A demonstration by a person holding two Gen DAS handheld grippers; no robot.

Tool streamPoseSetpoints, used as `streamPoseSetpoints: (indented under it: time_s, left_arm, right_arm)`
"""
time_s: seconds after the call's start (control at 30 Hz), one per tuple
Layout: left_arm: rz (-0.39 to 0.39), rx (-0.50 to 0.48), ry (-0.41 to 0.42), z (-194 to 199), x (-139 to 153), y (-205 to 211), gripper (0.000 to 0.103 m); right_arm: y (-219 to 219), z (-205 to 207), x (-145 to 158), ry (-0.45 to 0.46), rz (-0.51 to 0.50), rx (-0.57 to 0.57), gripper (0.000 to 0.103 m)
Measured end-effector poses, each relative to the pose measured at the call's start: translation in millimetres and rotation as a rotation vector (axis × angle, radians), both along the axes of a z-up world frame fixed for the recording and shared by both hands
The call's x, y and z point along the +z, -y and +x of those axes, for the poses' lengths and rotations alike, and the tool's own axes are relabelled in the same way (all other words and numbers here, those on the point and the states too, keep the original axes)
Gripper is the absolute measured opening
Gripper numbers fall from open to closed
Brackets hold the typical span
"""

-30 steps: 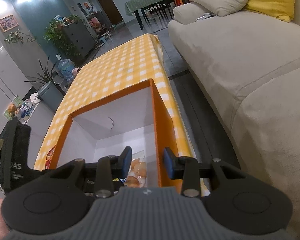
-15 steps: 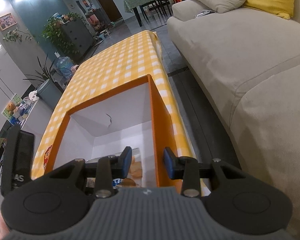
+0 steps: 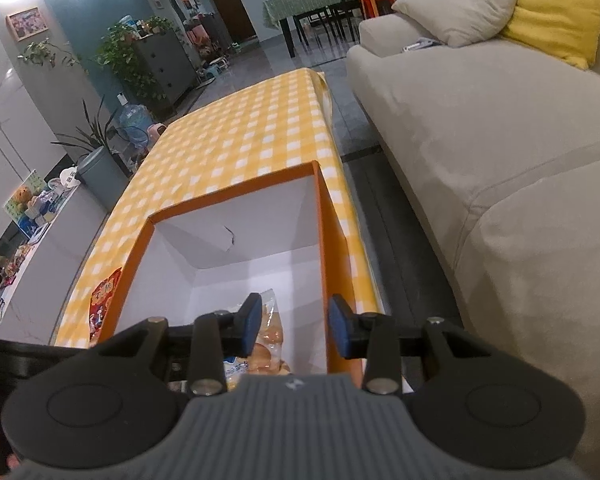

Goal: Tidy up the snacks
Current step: 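Move both open tools back from the box toward the snacks on the table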

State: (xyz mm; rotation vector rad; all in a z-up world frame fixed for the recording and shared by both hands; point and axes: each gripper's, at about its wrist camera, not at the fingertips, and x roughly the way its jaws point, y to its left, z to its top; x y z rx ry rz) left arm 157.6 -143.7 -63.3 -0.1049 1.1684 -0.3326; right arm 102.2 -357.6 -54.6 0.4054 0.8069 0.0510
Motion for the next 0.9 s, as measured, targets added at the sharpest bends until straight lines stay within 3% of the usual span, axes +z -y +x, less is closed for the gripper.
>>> streamPoseSetpoints:
  time_s: [0.2,0.27,0.5,0.67,0.77,0.9]
  left_arm:
    - [0.036,0.039,0.028,-15,22,-23,0.081]
    - [0.036,0.053,0.031,-20,29,-32,0.081]
    - [0.031,0.111,0.053,-36,55,-65,0.081]
    - [0.014,0.138,0.075,-46,72,-95,0.081]
    - [0.016,0.175,0.098,-50,79,-114,0.081]
    - [0.055,0.182,0.164,-52,90,-141,0.082]
  right_arm:
    - [-16,-5,11,0.026,-0.013,0.052,0.038]
    - [-25,-6,13,0.008,-0.009,0.09,0.05]
    - [-56,-11,23,-0.032,-0.039,0.178,0.065]
    - [-76,-15,31,-0.036,-0.043,0.227,0.091]
    - [-89,-19,39,-0.024,-0.033,0.262,0.099]
    - [-112,-17,44,-0.047,-0.035,0.298,0.1]
